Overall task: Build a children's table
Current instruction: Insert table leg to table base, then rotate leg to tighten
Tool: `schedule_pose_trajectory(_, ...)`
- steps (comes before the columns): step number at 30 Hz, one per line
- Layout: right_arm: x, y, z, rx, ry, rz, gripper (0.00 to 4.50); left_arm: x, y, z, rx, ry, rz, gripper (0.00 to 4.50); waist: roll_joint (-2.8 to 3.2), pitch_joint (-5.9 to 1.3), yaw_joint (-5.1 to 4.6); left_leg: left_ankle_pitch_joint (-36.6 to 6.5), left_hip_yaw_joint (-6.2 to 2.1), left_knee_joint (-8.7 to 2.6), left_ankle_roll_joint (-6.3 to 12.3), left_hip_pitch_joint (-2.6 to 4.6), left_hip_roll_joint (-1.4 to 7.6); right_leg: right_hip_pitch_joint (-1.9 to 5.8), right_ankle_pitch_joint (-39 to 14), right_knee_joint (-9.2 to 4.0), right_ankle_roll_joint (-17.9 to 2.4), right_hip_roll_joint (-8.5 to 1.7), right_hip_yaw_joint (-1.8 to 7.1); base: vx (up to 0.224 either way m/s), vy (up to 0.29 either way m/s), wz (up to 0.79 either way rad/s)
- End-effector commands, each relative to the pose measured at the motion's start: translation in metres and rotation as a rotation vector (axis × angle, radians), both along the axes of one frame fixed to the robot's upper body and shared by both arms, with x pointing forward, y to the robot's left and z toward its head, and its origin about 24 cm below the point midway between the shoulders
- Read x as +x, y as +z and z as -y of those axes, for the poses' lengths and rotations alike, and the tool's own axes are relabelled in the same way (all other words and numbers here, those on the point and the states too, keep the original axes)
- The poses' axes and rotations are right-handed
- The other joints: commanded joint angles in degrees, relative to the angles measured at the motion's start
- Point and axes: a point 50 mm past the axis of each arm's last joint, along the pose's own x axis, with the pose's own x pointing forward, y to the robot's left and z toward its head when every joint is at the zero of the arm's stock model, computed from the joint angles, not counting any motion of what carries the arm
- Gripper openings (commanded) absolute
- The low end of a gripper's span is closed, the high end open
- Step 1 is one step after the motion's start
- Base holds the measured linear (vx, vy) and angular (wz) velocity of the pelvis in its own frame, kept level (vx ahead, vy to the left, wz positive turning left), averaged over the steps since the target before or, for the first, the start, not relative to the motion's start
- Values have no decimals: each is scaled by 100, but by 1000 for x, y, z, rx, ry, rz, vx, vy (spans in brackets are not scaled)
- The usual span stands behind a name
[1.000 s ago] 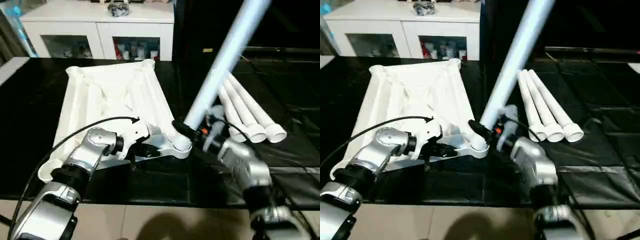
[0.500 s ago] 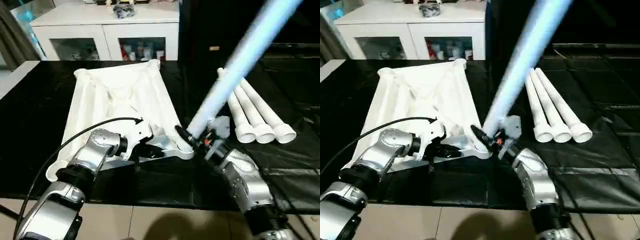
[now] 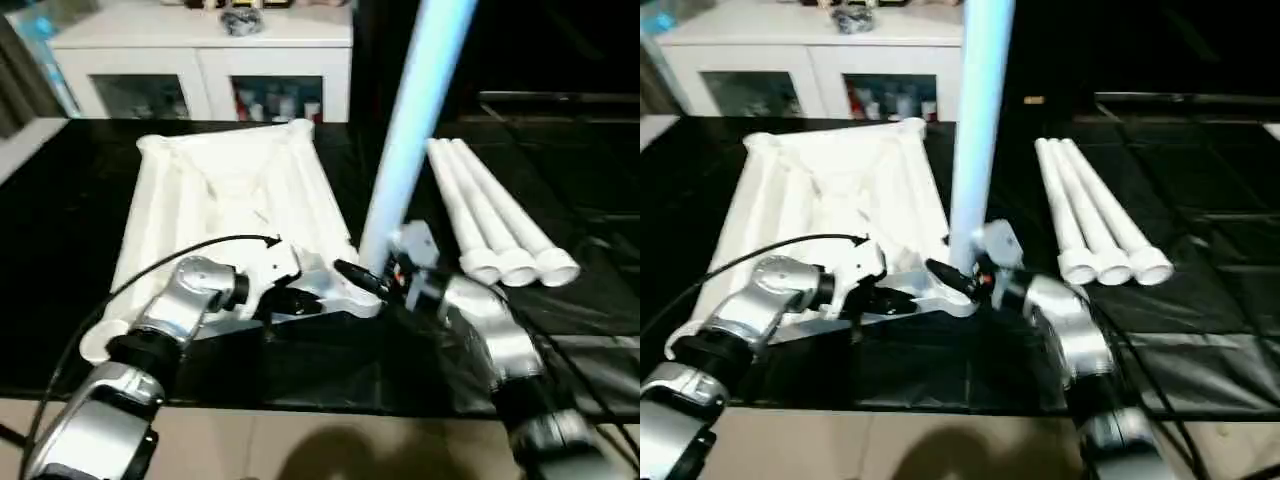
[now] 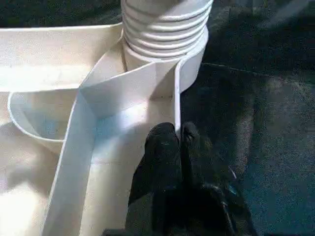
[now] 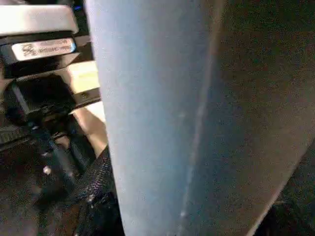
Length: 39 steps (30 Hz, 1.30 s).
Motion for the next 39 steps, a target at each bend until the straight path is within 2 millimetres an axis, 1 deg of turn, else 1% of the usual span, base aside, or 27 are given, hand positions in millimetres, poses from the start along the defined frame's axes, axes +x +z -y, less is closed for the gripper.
schedule_pose_trajectory(1,-21,-32,-11,-78,167,-155,193,4,9,-2,49,-38,36,0,-50,-254,-11,-2233,9,-423,39,46,67,135,-2405,-580,-937,-230,112,0,0,0)
schedule_pose_trajectory(2,-22,-33,-11,-77,179,-161,193,4,10,-1,49,-47,36,0,-41,-263,-8,-2158,7,-424,51,37,74,151,-2202,-545,-1000,-233,115,0,0,0)
schedule_pose_trajectory(3,-24,-34,-11,-79,197,-167,193,3,10,0,48,-61,33,0,-52,-265,-6,-2122,14,-422,60,41,78,150,-2104,-540,-1032,-230,116,0,0,0)
schedule_pose_trajectory(5,-28,-37,-12,-88,244,-179,193,1,9,4,49,-94,22,0,-51,-282,4,-1900,30,-406,95,31,79,180,-1620,-493,-1180,-225,117,0,0,0)
schedule_pose_trajectory(6,-28,-37,-12,-88,244,-179,193,1,9,4,49,-94,22,0,-54,-289,8,-1849,34,-399,104,28,78,193,-1503,-481,-1215,-224,115,0,0,0)
schedule_pose_trajectory(7,-31,-39,-12,-90,266,-188,193,-1,9,6,53,-113,17,0,-45,-281,7,-1777,39,-397,124,25,75,201,-1297,-467,-1265,-213,112,0,0,0)
schedule_pose_trajectory(9,-34,-40,-13,-88,302,-201,193,-1,9,10,64,-142,12,0,-51,-274,9,-1625,54,-379,192,17,70,219,-936,-430,-1361,-202,108,0,0,0)
schedule_pose_trajectory(11,-35,-40,-13,-91,319,-203,193,-1,9,10,76,-154,12,0,-51,-279,12,-1595,58,-372,210,28,70,225,-840,-423,-1403,-204,106,0,0,0)
schedule_pose_trajectory(13,-37,-41,-14,-93,333,-204,193,3,10,9,95,-153,13,0,-31,-271,20,-1580,62,-365,224,37,67,236,-704,-417,-1445,-200,104,0,0,0)
schedule_pose_trajectory(18,-36,-41,-15,-72,307,-206,193,8,12,5,108,-114,19,0,-45,-259,15,-1762,52,-390,155,47,70,244,-1099,-448,-1402,-222,103,0,0,0)
schedule_pose_trajectory(20,-34,-41,-16,-54,283,-211,193,8,12,4,99,-90,17,0,-19,-265,16,-1869,46,-400,111,60,78,237,-1274,-460,-1389,-228,110,0,0,0)
schedule_pose_trajectory(23,-34,-41,-17,-45,267,-211,193,9,12,4,95,-82,16,0,-29,-257,9,-1924,41,-415,88,59,80,231,-1356,-472,-1371,-226,110,0,0,0)
schedule_pose_trajectory(24,-33,-42,-18,-38,248,-210,193,9,12,3,89,-68,13,0,8,-280,15,-1925,37,-410,76,68,79,240,-1350,-467,-1377,-229,109,0,0,0)
schedule_pose_trajectory(25,-31,-42,-18,-40,214,-203,193,10,12,3,82,-52,11,0,1,-272,4,-1907,41,-412,56,62,80,234,-1296,-470,-1393,-230,115,0,0,0)
schedule_pose_trajectory(26,-29,-42,-18,-32,180,-197,193,11,12,2,75,-30,10,0,-4,-267,3,-1971,40,-421,37,67,75,230,-1389,-481,-1375,-225,111,0,0,0)
schedule_pose_trajectory(28,-19,-44,-20,-23,37,-198,193,13,13,-1,42,50,7,0,-5,-244,-19,-2134,35,-437,-17,74,69,202,-1728,-505,-1318,-238,116,0,0,0)
schedule_pose_trajectory(29,-10,-45,-24,-18,-89,-214,193,12,14,-3,8,117,1,0,-65,-240,-38,-2197,17,-450,-60,71,59,204,-2110,-527,-1215,-258,111,0,0,0)
schedule_pose_trajectory(30,-10,-45,-24,-18,-89,-214,193,12,14,-3,8,117,1,0,-41,-238,-56,-2206,-8,-465,-123,63,81,207,-2235,-503,-1198,-293,116,0,0,0)
schedule_pose_trajectory(31,-9,-45,-25,-17,-102,-217,193,12,14,-3,5,124,0,0,-35,-209,-109,-2279,-30,-491,-151,28,45,207,-2710,-552,-1012,-269,83,-57,-9,-14)
schedule_pose_trajectory(32,-8,-46,-26,-16,-124,-222,193,11,14,-3,1,135,-1,0,-42,-215,-124,-2367,-35,-479,-150,59,56,172,-2931,-589,-906,-284,102,0,0,0)
schedule_pose_trajectory(33,-3,-45,-30,-10,-175,-232,193,9,15,-3,-8,169,0,0,-80,-210,-138,-2446,-32,-476,-130,75,59,142,-3000,-613,-863,-266,110,0,0,0)
schedule_pose_trajectory(34,2,-45,-34,-10,-228,-240,193,6,15,-1,-20,212,2,0,-118,-213,-154,-2441,-40,-479,-134,58,71,152,-2962,-583,-888,-283,116,0,0,0)
schedule_pose_trajectory(35,2,-45,-34,-10,-228,-240,193,6,15,-1,-20,212,2,0,-64,-203,-186,-2413,-63,-505,-145,16,54,170,-3087,-582,-857,-278,87,0,0,0)
schedule_pose_trajectory(36,6,-45,-39,-14,-276,-240,193,2,15,2,-37,261,3,0,-74,-206,-186,-2411,-59,-497,-137,26,55,149,-3121,-604,-813,-274,89,0,0,0)
schedule_pose_trajectory(37,8,-44,-42,-18,-307,-240,193,0,16,3,-47,295,2,0,-64,-204,-229,-2412,-65,-503,-177,9,60,142,-2935,-582,-864,-260,84,0,0,0)
schedule_pose_trajectory(38,11,-44,-45,-29,-347,-244,193,-4,15,9,-53,333,7,0,-148,-207,-228,-2448,-44,-488,-137,28,49,120,-2973,-613,-831,-238,82,0,0,0)
schedule_pose_trajectory(39,11,-44,-45,-29,-347,-244,193,-4,15,9,-53,333,7,0,-119,-223,-226,-2426,-50,-481,-156,41,67,121,-2839,-567,-883,-255,100,0,0,0)
